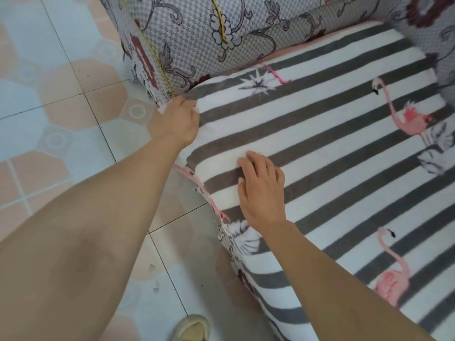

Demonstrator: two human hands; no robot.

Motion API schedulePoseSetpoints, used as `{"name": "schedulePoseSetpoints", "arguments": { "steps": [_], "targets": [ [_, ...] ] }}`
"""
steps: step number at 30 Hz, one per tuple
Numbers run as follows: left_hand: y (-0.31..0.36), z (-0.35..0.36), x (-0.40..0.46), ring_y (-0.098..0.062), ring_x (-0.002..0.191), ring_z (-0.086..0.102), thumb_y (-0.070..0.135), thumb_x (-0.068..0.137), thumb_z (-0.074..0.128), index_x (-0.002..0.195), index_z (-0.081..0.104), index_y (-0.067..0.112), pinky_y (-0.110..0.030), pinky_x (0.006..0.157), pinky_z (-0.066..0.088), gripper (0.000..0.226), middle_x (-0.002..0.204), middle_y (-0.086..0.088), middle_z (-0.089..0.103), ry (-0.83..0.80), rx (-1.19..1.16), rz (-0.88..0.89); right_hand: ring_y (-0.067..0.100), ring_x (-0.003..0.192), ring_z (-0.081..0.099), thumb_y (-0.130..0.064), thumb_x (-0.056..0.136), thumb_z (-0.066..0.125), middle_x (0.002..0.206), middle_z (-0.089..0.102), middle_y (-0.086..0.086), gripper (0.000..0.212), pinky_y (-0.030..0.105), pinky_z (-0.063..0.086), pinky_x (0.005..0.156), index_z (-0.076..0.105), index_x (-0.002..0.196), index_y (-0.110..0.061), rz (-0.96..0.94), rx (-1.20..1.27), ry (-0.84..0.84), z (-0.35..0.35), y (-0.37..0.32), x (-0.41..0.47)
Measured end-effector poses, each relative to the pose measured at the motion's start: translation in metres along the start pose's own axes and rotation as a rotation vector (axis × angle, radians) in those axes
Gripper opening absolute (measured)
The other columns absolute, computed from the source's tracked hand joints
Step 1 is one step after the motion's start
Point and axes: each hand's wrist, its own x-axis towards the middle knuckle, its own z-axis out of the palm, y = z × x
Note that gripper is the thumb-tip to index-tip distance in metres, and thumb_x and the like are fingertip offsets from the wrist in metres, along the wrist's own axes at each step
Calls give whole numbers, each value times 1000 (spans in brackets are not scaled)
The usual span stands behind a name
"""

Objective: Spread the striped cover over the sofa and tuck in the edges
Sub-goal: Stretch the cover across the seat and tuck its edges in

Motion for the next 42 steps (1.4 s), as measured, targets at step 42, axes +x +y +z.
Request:
{"name": "schedulePoseSetpoints", "arguments": {
  "steps": [42],
  "targets": [
    [155, 28, -157, -26, 148, 1, 18, 98, 39, 151, 15, 14, -35, 118, 13, 58, 160, -4, 4, -573, 164, 281, 17, 149, 6, -24, 100, 36, 161, 10, -4, 51, 47, 2, 118, 22, 149, -24, 193, 71, -324, -71, 110, -145]
  ]
}}
